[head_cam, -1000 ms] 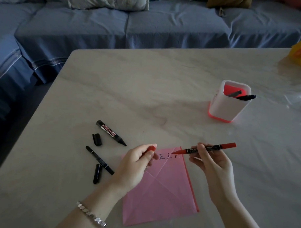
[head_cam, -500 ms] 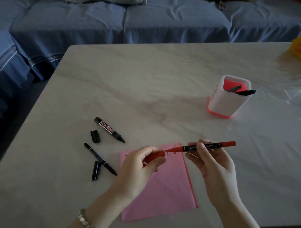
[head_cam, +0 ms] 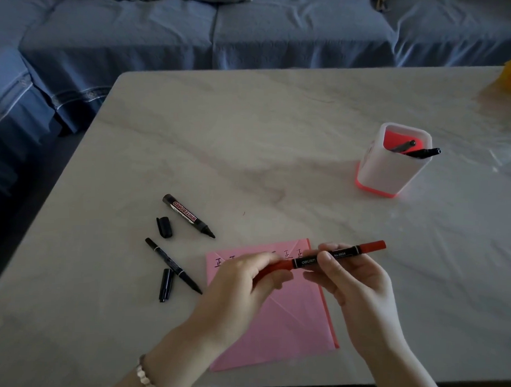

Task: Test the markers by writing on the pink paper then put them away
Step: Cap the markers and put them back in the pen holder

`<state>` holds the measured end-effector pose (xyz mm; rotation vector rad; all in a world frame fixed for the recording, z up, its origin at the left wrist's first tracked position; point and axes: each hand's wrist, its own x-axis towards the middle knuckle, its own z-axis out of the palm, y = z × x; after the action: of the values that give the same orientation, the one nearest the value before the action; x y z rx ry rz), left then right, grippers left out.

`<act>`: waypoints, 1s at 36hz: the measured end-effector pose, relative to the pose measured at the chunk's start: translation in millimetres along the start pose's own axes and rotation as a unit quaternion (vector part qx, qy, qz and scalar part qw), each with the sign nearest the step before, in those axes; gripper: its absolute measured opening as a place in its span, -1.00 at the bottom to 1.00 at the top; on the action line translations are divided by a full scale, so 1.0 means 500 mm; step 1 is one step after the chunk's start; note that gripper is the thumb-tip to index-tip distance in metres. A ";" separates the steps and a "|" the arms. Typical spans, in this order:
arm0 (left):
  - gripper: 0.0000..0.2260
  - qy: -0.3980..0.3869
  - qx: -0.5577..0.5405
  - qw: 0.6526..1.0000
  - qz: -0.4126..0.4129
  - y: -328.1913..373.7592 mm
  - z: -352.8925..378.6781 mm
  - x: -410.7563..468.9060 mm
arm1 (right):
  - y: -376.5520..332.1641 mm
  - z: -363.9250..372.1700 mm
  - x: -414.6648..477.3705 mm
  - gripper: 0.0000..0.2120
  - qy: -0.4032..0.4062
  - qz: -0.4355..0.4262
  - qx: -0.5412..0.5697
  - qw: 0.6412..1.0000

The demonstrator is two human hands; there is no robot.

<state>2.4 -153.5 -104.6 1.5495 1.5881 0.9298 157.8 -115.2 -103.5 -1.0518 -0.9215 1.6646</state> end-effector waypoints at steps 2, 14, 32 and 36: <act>-0.83 -0.003 0.031 0.999 0.025 0.000 -0.001 -0.002 | -0.001 0.000 0.001 -0.51 -0.008 0.004 -0.006 1.000; -0.86 -0.026 -0.035 0.999 -0.019 0.035 -0.010 -0.001 | -0.029 0.001 0.002 -0.61 -0.082 -0.038 -0.013 0.996; -0.78 0.019 0.086 0.993 0.084 0.011 0.038 0.056 | -0.032 -0.006 0.022 -0.91 0.070 -0.004 -0.028 0.997; -0.80 0.008 0.080 0.996 0.042 0.008 0.059 0.085 | -0.040 -0.008 0.047 -0.89 0.082 -0.061 -0.140 0.985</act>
<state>29.5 -110.8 -115.9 1.7340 1.6539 0.8789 163.0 -86.7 -92.4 -1.2727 -1.1080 1.3523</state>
